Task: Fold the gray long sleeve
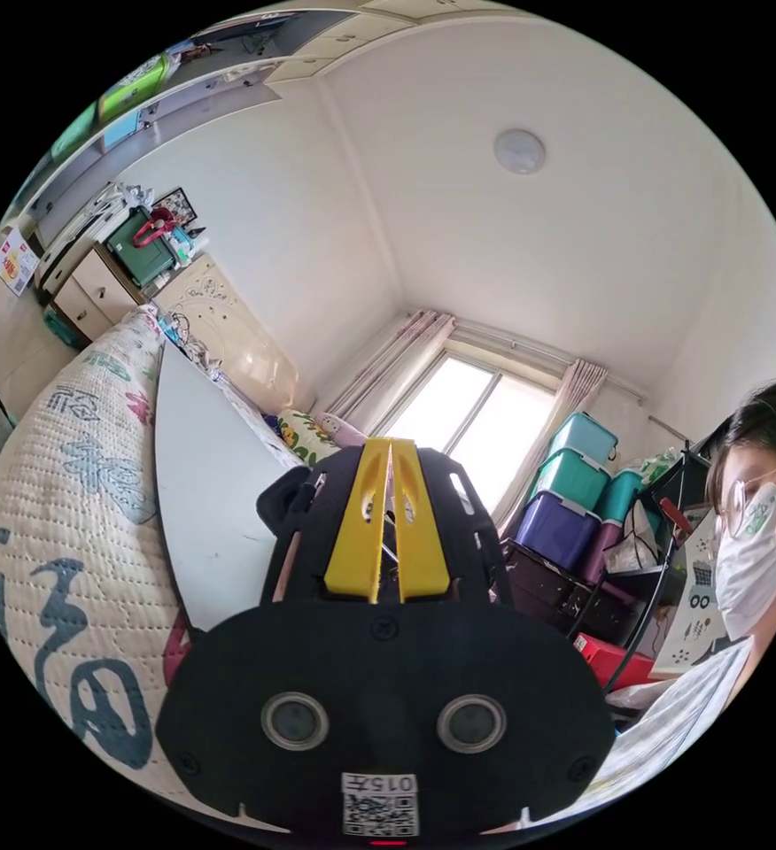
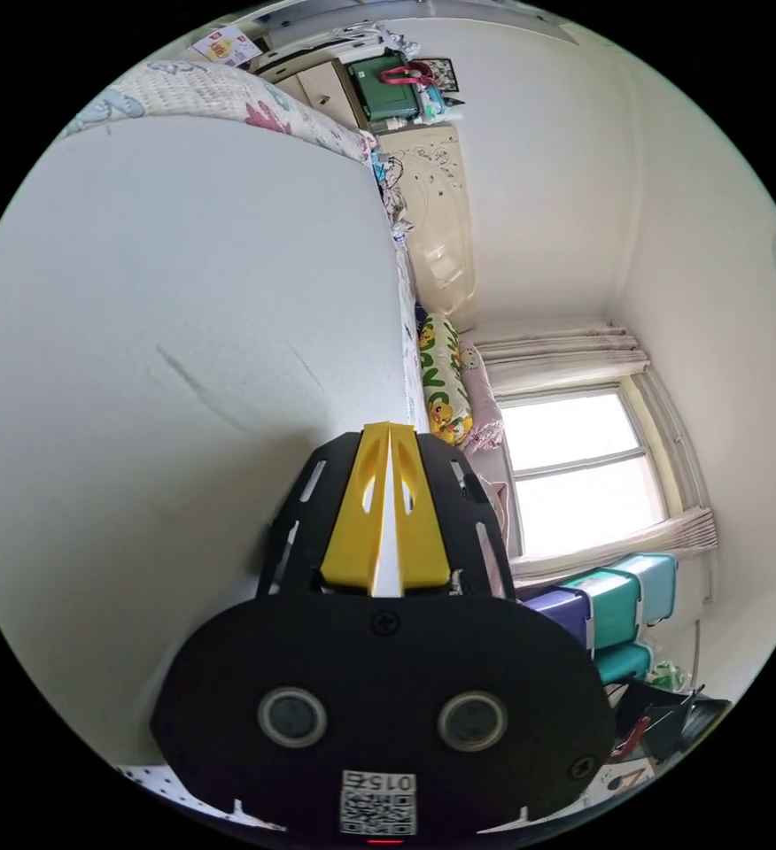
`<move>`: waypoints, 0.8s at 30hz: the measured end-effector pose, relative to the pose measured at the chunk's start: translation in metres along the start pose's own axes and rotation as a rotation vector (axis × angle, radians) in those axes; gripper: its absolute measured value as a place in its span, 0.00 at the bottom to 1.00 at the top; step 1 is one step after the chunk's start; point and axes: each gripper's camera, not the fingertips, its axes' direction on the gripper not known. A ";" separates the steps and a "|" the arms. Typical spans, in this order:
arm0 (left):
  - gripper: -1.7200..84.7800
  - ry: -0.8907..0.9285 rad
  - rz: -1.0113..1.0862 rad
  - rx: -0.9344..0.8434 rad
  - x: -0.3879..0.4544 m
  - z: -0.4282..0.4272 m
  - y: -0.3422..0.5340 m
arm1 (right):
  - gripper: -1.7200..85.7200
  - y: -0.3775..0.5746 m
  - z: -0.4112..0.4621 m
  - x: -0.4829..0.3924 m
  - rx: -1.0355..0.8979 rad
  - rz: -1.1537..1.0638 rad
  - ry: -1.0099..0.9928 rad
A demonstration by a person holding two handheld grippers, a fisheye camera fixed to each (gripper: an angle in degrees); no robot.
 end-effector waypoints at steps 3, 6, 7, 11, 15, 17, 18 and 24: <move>0.01 0.004 0.003 0.009 -0.003 -0.002 -0.013 | 0.01 -0.004 -0.004 0.004 -0.003 -0.041 0.025; 0.01 0.003 0.009 0.031 -0.005 -0.004 -0.026 | 0.01 -0.007 -0.008 0.011 -0.005 -0.072 0.043; 0.01 0.004 0.014 0.040 -0.005 -0.005 -0.032 | 0.01 -0.007 -0.010 0.015 -0.005 -0.068 0.041; 0.01 0.006 0.016 0.047 -0.008 -0.003 -0.054 | 0.01 -0.006 -0.015 0.038 0.004 0.011 -0.008; 0.01 -0.038 0.048 0.022 -0.002 0.006 -0.075 | 0.01 -0.007 -0.020 0.056 0.004 0.033 -0.022; 0.01 -0.062 0.085 0.005 0.004 0.013 -0.089 | 0.01 -0.007 -0.024 0.068 0.004 0.033 -0.022; 0.01 -0.067 0.091 0.007 0.005 0.014 -0.092 | 0.01 -0.007 -0.025 0.071 0.005 0.040 -0.027; 0.01 -0.103 0.105 0.026 0.008 0.022 -0.122 | 0.01 -0.007 -0.037 0.105 0.010 0.042 -0.029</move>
